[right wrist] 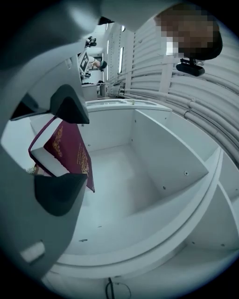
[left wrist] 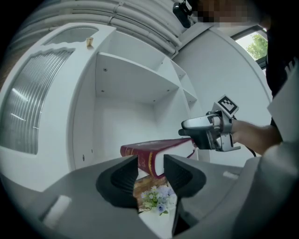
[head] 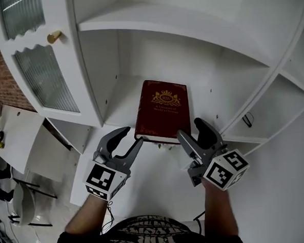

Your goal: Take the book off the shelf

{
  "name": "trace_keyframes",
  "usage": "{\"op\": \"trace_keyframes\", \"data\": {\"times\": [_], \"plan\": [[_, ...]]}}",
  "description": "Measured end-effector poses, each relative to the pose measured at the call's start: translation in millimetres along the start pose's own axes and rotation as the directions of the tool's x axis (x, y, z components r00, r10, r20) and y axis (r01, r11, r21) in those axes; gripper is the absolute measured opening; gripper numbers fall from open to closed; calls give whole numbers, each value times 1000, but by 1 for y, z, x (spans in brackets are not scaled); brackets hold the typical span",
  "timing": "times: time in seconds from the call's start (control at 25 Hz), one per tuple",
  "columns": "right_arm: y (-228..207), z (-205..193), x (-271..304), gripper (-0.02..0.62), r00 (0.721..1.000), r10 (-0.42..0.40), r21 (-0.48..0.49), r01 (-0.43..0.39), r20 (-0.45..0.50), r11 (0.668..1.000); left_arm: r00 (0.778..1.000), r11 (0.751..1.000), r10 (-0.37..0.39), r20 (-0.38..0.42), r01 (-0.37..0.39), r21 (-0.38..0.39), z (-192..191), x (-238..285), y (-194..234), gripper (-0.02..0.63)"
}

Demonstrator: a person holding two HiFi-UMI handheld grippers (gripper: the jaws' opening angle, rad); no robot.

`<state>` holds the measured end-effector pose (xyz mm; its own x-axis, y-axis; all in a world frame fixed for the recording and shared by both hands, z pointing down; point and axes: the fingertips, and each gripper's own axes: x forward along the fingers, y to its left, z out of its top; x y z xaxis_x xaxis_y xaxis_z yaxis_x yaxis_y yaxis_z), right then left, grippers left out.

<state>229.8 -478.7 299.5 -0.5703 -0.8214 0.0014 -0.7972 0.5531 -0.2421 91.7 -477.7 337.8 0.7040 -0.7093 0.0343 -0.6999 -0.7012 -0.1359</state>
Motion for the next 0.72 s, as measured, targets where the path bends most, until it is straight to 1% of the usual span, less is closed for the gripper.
{"op": "trace_keyframes", "data": {"times": [0.08, 0.2, 0.4, 0.56, 0.6, 0.72], "plan": [[-4, -4, 8, 351, 1000, 6, 19, -5, -27, 1000, 1000, 1000, -15, -11, 15, -2, -1, 6, 0, 187], [-10, -11, 16, 351, 997, 7, 51, -3, -71, 999, 999, 1000, -31, -19, 31, -5, -2, 12, -1, 204], [-22, -20, 22, 351, 993, -3, 87, 13, -117, 996, 998, 998, -62, -19, 62, -18, -2, 21, -3, 212], [-23, -22, 24, 350, 992, -9, 86, 20, -125, 996, 993, 994, -106, -48, 105, -34, -6, 32, -12, 216], [-22, -22, 23, 350, 992, -8, 90, 19, -123, 996, 993, 993, -109, -51, 107, -41, -7, 33, -13, 236], [-18, -25, 18, 332, 993, -2, 99, 14, -118, 995, 994, 994, -96, -47, 93, -49, -6, 31, -12, 238]]}}
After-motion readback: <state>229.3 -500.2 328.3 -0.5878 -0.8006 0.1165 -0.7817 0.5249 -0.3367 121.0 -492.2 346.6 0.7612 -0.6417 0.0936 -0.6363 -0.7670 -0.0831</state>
